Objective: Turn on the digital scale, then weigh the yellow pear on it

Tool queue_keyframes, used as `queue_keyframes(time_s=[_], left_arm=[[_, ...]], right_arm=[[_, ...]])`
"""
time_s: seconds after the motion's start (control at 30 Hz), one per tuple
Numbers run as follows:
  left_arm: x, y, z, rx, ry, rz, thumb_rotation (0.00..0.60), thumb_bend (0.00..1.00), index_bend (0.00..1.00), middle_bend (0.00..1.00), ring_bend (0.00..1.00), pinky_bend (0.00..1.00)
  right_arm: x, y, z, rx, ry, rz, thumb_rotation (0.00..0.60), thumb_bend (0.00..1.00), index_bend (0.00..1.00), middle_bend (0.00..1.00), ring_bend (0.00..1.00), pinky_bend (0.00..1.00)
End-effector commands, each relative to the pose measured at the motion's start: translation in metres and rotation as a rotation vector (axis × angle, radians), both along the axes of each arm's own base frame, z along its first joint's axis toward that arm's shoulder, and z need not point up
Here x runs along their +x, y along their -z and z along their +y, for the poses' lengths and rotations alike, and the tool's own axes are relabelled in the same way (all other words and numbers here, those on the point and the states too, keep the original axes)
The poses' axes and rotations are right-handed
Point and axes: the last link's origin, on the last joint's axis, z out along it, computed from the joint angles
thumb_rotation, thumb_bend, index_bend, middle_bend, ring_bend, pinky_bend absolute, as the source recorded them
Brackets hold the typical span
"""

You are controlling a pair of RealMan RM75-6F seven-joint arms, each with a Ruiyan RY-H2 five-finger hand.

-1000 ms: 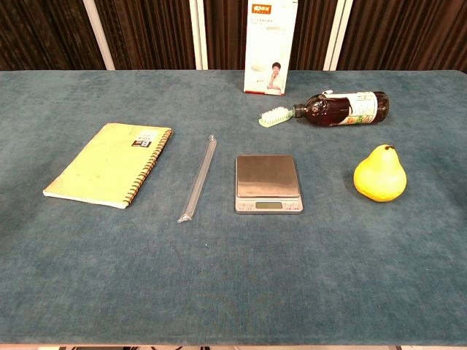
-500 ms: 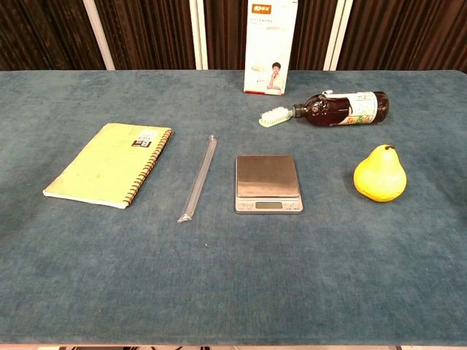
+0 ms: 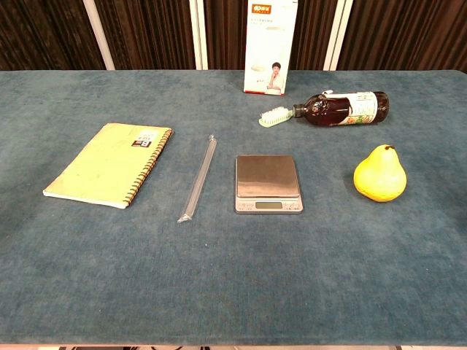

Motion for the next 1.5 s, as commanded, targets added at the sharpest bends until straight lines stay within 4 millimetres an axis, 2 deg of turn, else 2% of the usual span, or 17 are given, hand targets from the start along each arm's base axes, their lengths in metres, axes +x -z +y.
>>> queue_keyframes(time_s=[0.03, 0.13, 0.33, 0.53, 0.73, 1.07, 1.23, 1.5], left_arm=[[0.0, -0.001, 0.0, 0.005, 0.001, -0.005, 0.6, 0.0, 0.03, 0.0, 0.0, 0.02], [0.001, -0.001, 0.001, 0.002, 0.008, -0.013, 0.6, 0.0, 0.03, 0.0, 0.0, 0.02], [-0.001, -0.001, 0.002, 0.002, -0.007, -0.016, 0.6, 0.0, 0.03, 0.0, 0.0, 0.02], [-0.001, -0.001, 0.003, 0.01, -0.008, -0.023, 0.6, 0.0, 0.03, 0.0, 0.0, 0.03], [-0.002, -0.004, 0.003, 0.02, -0.011, -0.032, 0.6, 0.0, 0.03, 0.0, 0.0, 0.03], [-0.003, -0.004, 0.004, 0.017, -0.017, -0.037, 0.6, 0.0, 0.03, 0.0, 0.0, 0.03], [-0.004, -0.004, 0.004, 0.017, -0.025, -0.039, 0.6, 0.0, 0.03, 0.0, 0.0, 0.03], [-0.004, -0.004, 0.005, 0.021, -0.029, -0.038, 0.6, 0.0, 0.03, 0.0, 0.0, 0.03]], right_arm=[[0.003, 0.007, 0.003, 0.058, -0.013, -0.013, 0.6, 0.43, 0.0, 0.3, 0.38, 0.36], [0.008, 0.016, 0.008, 0.153, -0.025, -0.055, 0.6, 0.52, 0.0, 0.36, 0.45, 0.45], [0.012, 0.034, 0.008, 0.249, -0.057, -0.022, 0.6, 0.58, 0.0, 0.47, 0.56, 0.52], [0.029, 0.056, -0.003, 0.346, -0.089, 0.016, 0.6, 0.7, 0.0, 0.61, 0.67, 0.65], [0.055, 0.076, -0.02, 0.412, -0.132, 0.02, 0.6, 0.87, 0.0, 0.7, 0.75, 0.7], [0.089, 0.106, -0.03, 0.551, -0.173, 0.113, 0.6, 0.93, 0.0, 0.71, 0.75, 0.7], [0.105, 0.124, -0.031, 0.602, -0.189, 0.123, 0.6, 0.93, 0.0, 0.72, 0.77, 0.72], [0.128, 0.151, -0.044, 0.608, -0.209, 0.155, 0.6, 0.93, 0.0, 0.73, 0.79, 0.72]])
